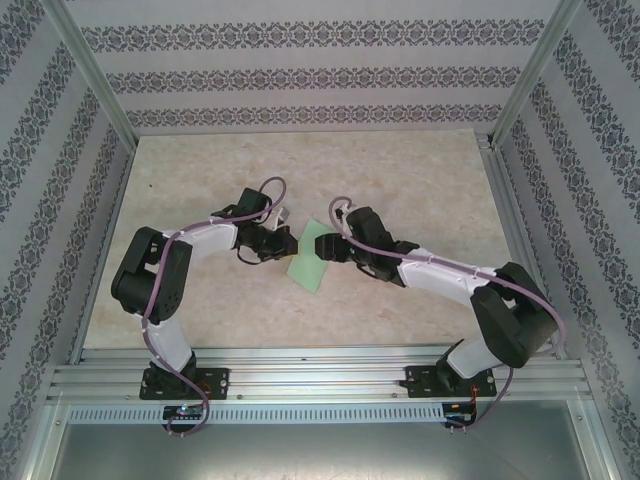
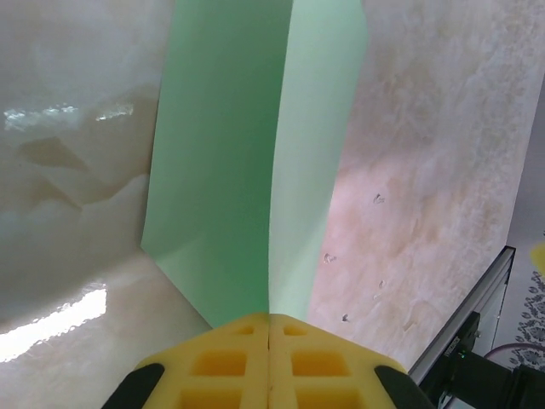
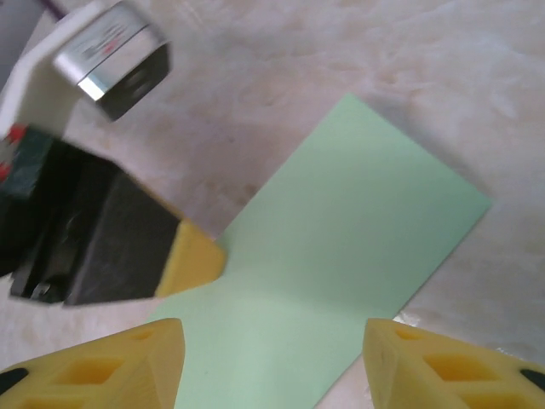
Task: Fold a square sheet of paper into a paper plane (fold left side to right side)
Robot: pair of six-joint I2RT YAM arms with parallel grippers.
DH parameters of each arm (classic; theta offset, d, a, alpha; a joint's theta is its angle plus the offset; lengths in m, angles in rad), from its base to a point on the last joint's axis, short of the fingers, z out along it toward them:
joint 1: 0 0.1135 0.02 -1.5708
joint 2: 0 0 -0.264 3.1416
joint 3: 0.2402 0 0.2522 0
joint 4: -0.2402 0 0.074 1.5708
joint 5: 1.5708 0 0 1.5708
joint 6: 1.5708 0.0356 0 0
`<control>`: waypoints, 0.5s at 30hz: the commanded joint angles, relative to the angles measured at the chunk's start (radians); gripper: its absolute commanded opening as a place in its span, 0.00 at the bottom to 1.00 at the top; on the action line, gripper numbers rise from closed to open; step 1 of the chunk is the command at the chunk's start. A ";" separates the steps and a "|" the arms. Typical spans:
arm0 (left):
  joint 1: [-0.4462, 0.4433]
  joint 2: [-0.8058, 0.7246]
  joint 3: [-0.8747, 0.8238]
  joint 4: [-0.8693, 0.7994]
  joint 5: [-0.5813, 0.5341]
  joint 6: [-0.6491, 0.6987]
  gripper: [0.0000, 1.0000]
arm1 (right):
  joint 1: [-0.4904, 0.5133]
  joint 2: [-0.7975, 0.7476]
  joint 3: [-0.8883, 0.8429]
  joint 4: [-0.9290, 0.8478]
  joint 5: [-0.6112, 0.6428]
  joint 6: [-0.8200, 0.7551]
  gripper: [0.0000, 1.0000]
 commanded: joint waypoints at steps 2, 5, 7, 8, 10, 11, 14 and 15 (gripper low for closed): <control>-0.019 -0.026 -0.013 0.046 0.014 -0.050 0.06 | 0.127 -0.043 -0.079 0.062 0.139 -0.142 0.62; -0.025 -0.023 -0.012 0.051 0.012 -0.063 0.06 | 0.224 -0.015 -0.065 0.059 0.246 -0.220 0.64; -0.029 -0.020 -0.009 0.051 0.013 -0.068 0.05 | 0.273 0.022 -0.038 0.051 0.301 -0.263 0.65; -0.029 -0.019 -0.007 0.049 0.014 -0.069 0.05 | 0.294 0.046 -0.021 0.047 0.324 -0.280 0.65; -0.033 -0.017 -0.002 0.045 0.013 -0.069 0.05 | 0.325 0.091 0.017 0.028 0.368 -0.309 0.65; -0.034 -0.018 0.001 0.042 0.013 -0.068 0.06 | 0.336 0.118 0.038 0.015 0.387 -0.322 0.65; -0.034 -0.016 0.005 0.035 0.011 -0.066 0.05 | 0.363 0.182 0.090 -0.008 0.420 -0.352 0.65; -0.035 -0.015 0.008 0.033 0.011 -0.064 0.06 | 0.368 0.201 0.106 -0.015 0.426 -0.358 0.65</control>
